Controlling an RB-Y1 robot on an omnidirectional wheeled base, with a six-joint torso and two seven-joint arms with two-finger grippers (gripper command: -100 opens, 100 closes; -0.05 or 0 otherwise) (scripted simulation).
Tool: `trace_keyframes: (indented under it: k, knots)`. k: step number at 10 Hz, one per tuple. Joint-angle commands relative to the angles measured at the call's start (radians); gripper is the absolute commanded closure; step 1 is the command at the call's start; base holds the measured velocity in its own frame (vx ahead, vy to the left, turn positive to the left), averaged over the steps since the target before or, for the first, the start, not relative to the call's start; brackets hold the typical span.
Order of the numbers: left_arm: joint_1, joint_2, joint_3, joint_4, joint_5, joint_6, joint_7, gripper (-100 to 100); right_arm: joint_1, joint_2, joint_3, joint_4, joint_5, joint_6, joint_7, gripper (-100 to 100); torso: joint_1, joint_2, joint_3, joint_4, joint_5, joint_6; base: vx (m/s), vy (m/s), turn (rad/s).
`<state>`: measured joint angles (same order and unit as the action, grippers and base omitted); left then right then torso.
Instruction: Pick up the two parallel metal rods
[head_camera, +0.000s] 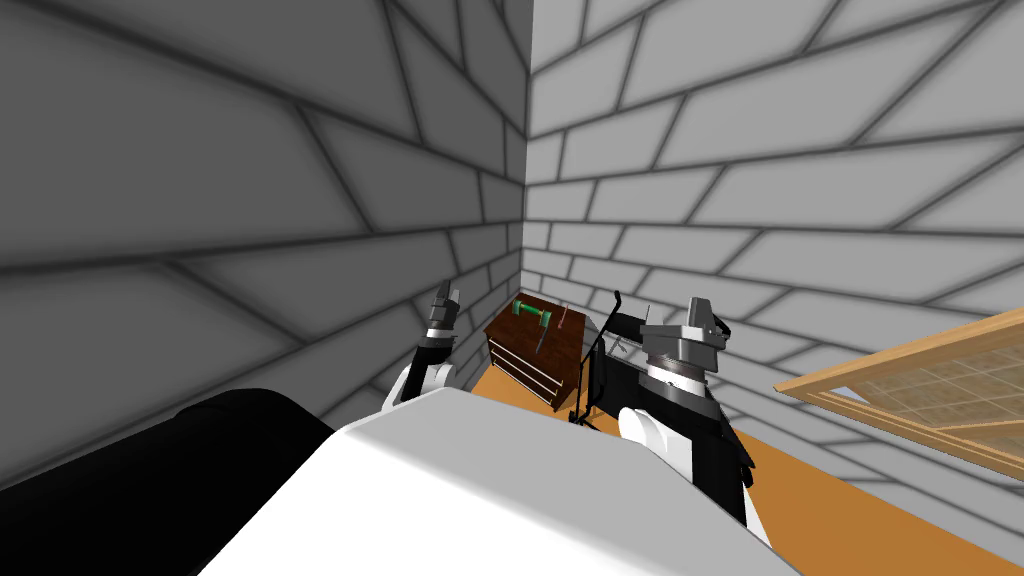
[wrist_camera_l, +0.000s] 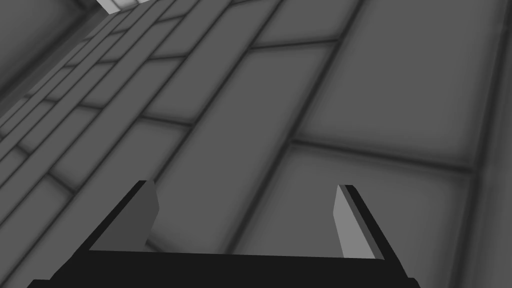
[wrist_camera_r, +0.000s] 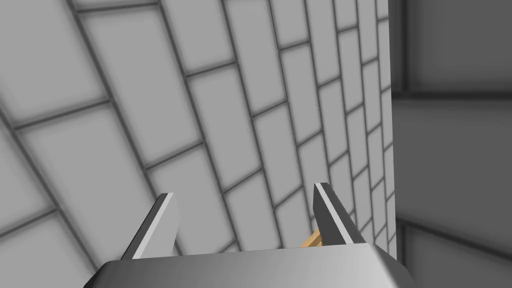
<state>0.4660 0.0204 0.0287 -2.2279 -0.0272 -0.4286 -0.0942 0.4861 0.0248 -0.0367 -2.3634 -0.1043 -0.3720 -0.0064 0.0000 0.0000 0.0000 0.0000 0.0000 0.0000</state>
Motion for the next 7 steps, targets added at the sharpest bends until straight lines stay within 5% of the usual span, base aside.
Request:
trace_keyframes:
  k: [1, 7]
  knots:
    - [0.0, 0.0, 0.0, 0.0, 0.0, 0.0, 0.0, 0, -0.011, -0.036, 0.003, 0.011, 0.009, 0.006, -0.011, -100, 0.0, 0.0, 0.0, 0.0, 0.0, 0.0, -0.006, -0.004, -0.023]
    - [0.0, 0.0, 0.0, 0.0, 0.0, 0.0, 0.0, 0, -0.117, -0.154, 0.029, 0.137, 0.1, 0.074, -0.112, -100, -0.002, 0.001, 0.0, 0.0, 0.0, 0.0, -0.017, -0.017, -0.027]
